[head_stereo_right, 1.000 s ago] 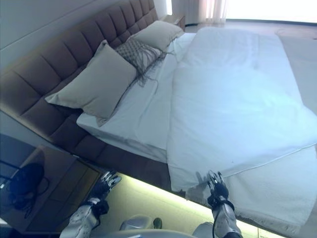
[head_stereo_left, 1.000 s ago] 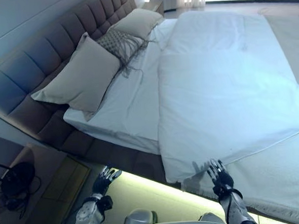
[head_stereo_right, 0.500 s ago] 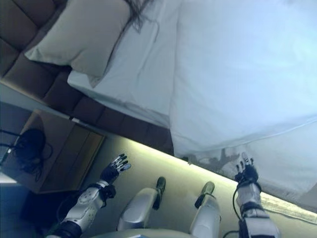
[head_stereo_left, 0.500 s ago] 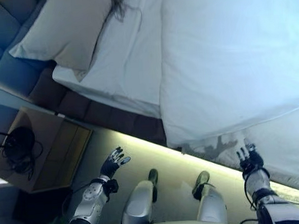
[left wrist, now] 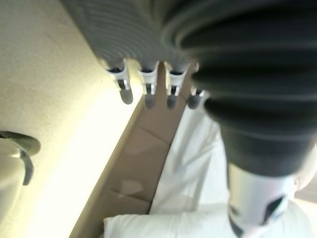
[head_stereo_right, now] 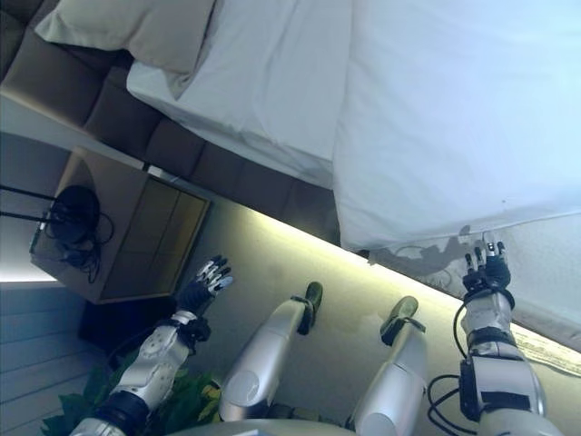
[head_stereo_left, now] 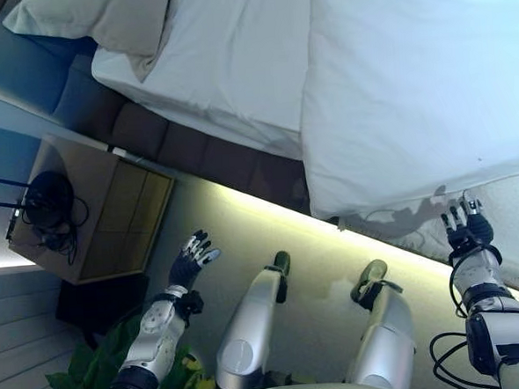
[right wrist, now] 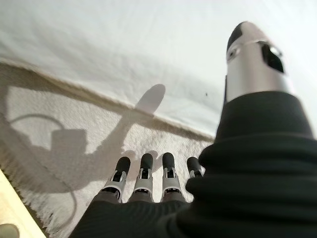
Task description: Make the bed neatly
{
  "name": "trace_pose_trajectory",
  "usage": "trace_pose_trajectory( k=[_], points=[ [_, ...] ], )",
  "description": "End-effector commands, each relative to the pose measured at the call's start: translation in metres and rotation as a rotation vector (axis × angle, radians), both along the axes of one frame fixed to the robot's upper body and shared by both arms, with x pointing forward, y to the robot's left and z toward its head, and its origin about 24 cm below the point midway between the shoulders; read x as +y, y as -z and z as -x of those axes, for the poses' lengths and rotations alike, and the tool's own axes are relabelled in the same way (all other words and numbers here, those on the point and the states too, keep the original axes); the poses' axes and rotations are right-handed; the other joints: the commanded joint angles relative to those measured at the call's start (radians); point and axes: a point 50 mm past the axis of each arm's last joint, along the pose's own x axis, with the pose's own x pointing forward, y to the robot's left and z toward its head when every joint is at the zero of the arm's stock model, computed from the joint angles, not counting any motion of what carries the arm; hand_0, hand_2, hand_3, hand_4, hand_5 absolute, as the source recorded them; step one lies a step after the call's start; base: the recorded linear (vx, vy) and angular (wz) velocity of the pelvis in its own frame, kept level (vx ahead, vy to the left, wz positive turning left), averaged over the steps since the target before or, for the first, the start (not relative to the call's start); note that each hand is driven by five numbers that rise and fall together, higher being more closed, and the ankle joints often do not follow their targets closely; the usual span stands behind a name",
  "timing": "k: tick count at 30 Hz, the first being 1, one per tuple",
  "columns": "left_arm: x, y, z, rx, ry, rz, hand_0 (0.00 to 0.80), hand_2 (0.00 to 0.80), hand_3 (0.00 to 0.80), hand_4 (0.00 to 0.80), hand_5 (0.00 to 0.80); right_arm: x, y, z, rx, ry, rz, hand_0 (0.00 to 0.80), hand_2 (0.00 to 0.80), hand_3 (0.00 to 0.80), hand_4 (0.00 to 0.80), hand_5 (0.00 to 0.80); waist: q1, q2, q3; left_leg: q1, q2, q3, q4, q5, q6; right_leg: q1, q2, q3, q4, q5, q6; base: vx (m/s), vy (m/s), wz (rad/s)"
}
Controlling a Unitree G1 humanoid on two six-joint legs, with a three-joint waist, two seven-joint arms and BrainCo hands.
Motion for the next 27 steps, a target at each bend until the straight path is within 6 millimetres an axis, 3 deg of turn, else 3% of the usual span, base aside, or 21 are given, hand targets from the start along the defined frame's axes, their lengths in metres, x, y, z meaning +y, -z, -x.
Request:
trace_pose_trajectory(
  k=[1,10,19,27],
  points=[
    [0.003,-0.014,0.001,-0.087,-0.011,0.023,0.0,0.0,0.0,0.0,0.0,-0.026,-0.013,0.013,-0.017,0.034,0.036,0.0,0.0,0.0,0.0,0.0,0.026,0.023,-0.027,-0.039,0.007,0.024,0.032,0.01,0.034,-0.03,-0.034,0.076,0.087,0.07,0.105,0.088,0.031,-0.03],
    [0.005,-0.013,0.005,-0.089,-0.031,0.024,0.0,0.0,0.0,0.0,0.0,-0.04,-0.033,0.009,-0.042,0.057,0.065,0.0,0.0,0.0,0.0,0.0,0.03,0.045,0.0,-0.062,0.004,0.014,0.024,0.034,0.023,-0.049,-0.022,0.087,0.083,0.075,0.117,0.045,0.01,-0.02],
    [0.007,-0.017,0.006,-0.109,-0.039,0.018,0.0,0.0,0.0,0.0,0.0,-0.056,-0.089,-0.01,-0.148,0.056,0.115,0.0,0.0,0.0,0.0,0.0,0.038,0.076,0.032,-0.095,0.006,0.006,-0.002,0.075,0.009,-0.08,-0.013,0.099,0.079,0.069,0.128,0.014,0.01,-0.02],
    [0.004,-0.018,0.009,-0.129,-0.047,0.063,0.0,0.0,0.0,0.0,0.0,-0.057,-0.117,-0.023,-0.189,0.022,0.15,0.0,0.0,0.0,0.0,0.0,0.042,0.094,0.05,-0.09,0.005,0.008,-0.028,0.095,-0.003,-0.076,-0.022,0.093,0.066,0.063,0.128,0.026,0.03,-0.04]
  ],
)
